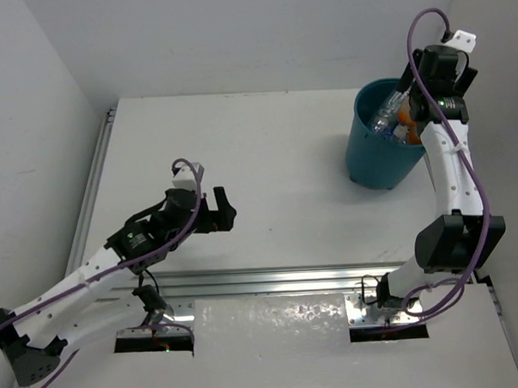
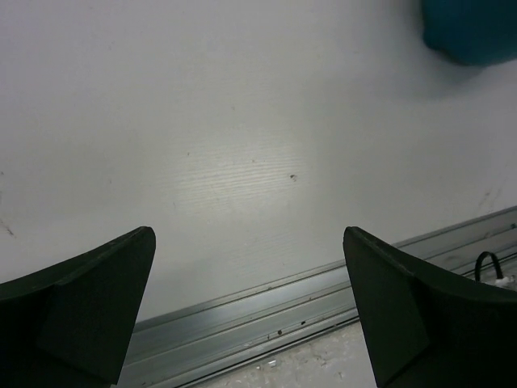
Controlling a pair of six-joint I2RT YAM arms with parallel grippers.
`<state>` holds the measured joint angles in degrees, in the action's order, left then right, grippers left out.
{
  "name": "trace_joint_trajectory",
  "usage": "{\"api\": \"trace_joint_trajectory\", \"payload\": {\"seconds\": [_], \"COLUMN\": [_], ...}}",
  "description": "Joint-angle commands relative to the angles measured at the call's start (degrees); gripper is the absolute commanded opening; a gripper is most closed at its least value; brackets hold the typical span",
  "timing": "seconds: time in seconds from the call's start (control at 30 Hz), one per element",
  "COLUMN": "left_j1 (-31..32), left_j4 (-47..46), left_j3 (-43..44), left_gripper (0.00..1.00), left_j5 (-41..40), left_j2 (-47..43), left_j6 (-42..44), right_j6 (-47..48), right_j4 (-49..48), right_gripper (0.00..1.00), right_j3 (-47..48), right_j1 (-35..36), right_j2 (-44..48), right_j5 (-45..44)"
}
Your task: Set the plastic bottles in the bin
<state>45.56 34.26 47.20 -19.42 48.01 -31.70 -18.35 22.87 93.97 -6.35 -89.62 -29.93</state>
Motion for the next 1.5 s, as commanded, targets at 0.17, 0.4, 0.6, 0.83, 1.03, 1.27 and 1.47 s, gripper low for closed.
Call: {"api": "trace_joint_trajectory", "payload": {"seconds": [0.17,0.4,0.6,0.83,1.03,1.27,1.47], "left_j1": [-10.8,-20.2,-22.4,-25.2,-25.3,-25.3,-25.3], "left_j4": [2.8,0.0,1.5,-2.3,-2.8,-1.0,-3.4], "left_j3": [7.0,12.0,13.3,14.5,9.6,1.4,-3.3], "left_gripper": [1.00,1.00,1.00,1.00,1.00,1.00,1.00], "left_j5": [-8.0,-4.5,-13.7,-18.5,-17.4,-18.2,-16.1], "left_j2": [6.9,8.7,8.7,4.9,-2.3,-14.4,-22.2], "left_j6": [0.4,2.7,4.8,8.0,9.6,8.6,8.9], "right_j6": [-4.8,-3.6,-3.2,0.5,4.4,2.4,1.5], "right_j4": [15.9,27.2,23.0,11.3,26.3,29.4,27.8], "right_gripper": [0.99,0.99,0.99,0.99,0.99,0.99,0.99], "right_j3": [11.9,23.3,10.5,-21.8,-30.1,-39.3,-44.3], "right_j1": [0.2,-0.5,1.9,5.7,9.9,11.5,11.5], "right_j2": [-0.6,-4.5,13.5,45.1,57.3,68.3,71.7], "right_j5": [0.5,2.8,18.6,31.6,28.2,28.4,27.6]}}
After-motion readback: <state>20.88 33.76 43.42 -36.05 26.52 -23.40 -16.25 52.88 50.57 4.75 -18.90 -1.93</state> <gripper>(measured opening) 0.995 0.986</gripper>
